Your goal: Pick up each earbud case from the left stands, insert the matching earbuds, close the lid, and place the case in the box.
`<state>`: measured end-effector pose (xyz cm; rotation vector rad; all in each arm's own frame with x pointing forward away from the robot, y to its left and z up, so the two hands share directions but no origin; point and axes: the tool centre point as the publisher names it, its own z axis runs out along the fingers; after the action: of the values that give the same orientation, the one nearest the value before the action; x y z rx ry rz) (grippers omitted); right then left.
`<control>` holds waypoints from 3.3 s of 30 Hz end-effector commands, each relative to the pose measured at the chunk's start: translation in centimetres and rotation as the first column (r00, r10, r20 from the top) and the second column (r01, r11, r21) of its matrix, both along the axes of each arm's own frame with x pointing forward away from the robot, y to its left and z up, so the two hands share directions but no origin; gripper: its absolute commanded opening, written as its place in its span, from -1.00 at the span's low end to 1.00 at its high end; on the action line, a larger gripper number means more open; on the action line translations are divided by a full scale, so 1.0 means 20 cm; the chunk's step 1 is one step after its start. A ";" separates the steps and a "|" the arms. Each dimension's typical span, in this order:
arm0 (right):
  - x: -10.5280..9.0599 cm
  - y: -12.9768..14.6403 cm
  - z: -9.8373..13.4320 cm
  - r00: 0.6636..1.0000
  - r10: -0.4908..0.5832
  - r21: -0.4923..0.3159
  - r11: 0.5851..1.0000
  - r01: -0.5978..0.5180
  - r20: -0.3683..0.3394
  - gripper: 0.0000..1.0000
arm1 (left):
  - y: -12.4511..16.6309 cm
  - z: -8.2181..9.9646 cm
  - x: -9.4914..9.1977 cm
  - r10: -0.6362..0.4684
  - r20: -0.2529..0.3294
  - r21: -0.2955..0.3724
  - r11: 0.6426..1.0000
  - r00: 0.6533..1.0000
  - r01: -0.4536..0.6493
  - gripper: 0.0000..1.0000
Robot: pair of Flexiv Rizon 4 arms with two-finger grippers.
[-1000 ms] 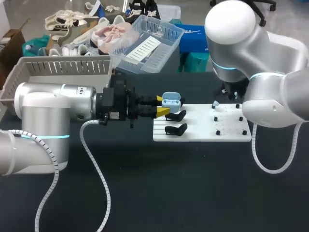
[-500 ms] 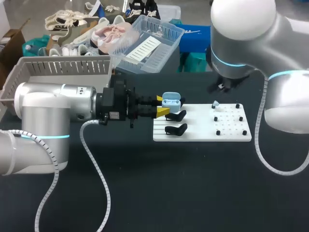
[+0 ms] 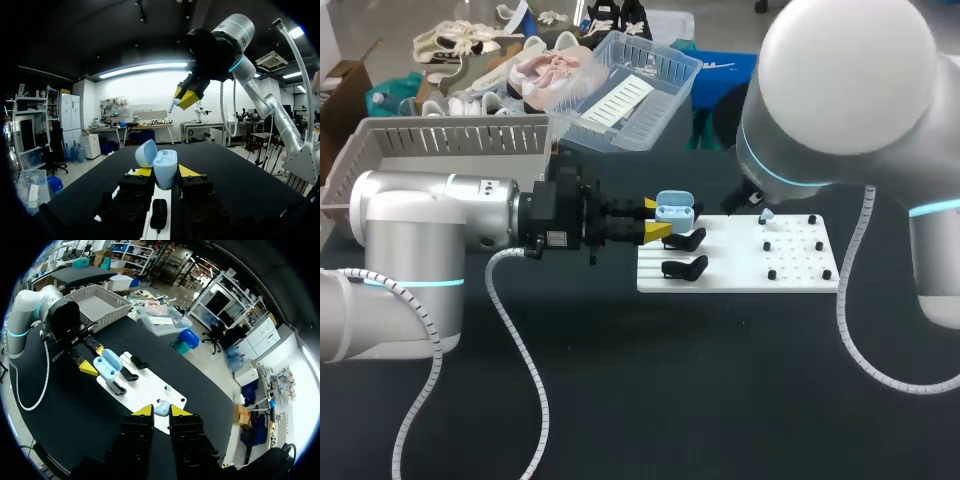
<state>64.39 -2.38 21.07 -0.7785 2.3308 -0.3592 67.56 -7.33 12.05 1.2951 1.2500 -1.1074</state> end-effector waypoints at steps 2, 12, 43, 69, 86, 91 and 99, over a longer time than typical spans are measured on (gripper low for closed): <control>-0.02 0.08 -0.05 0.998 0.065 0.022 0.998 -0.066 0.018 -1.00 | 0.00 0.00 0.00 0.004 0.001 0.000 1.000 1.000 -0.004 -1.00; -0.03 0.22 -0.03 0.989 0.145 0.062 0.987 -0.145 0.012 -1.00 | 0.00 0.00 0.00 0.004 0.001 0.000 1.000 1.000 -0.004 -1.00; 0.06 0.41 -0.01 0.951 -0.216 0.198 0.945 0.260 -0.222 -1.00 | 0.00 0.00 0.00 0.004 0.001 0.000 1.000 1.000 -0.004 -1.00; 0.06 0.43 0.00 0.932 -0.234 0.176 0.941 0.288 -0.276 -1.00 | 0.00 0.00 0.00 0.004 0.001 0.000 1.000 1.000 -0.004 -1.00; -0.02 0.45 0.03 0.766 -0.481 0.056 0.831 0.553 -0.427 -1.00 | 0.00 0.00 0.00 0.004 0.001 0.000 1.000 1.000 -0.004 -1.00; -0.02 0.45 0.03 0.766 -0.481 0.056 0.831 0.553 -0.427 -1.00 | 0.00 0.00 0.00 0.004 0.001 0.000 1.000 1.000 -0.004 -1.00; -0.02 0.45 0.03 0.766 -0.481 0.056 0.831 0.553 -0.427 -1.00 | 0.00 0.00 0.00 0.004 0.001 0.000 1.000 1.000 -0.004 -1.00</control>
<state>64.01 6.62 21.56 -0.0890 2.9084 -0.2295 67.56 -7.33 12.05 1.2950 1.2500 -1.1074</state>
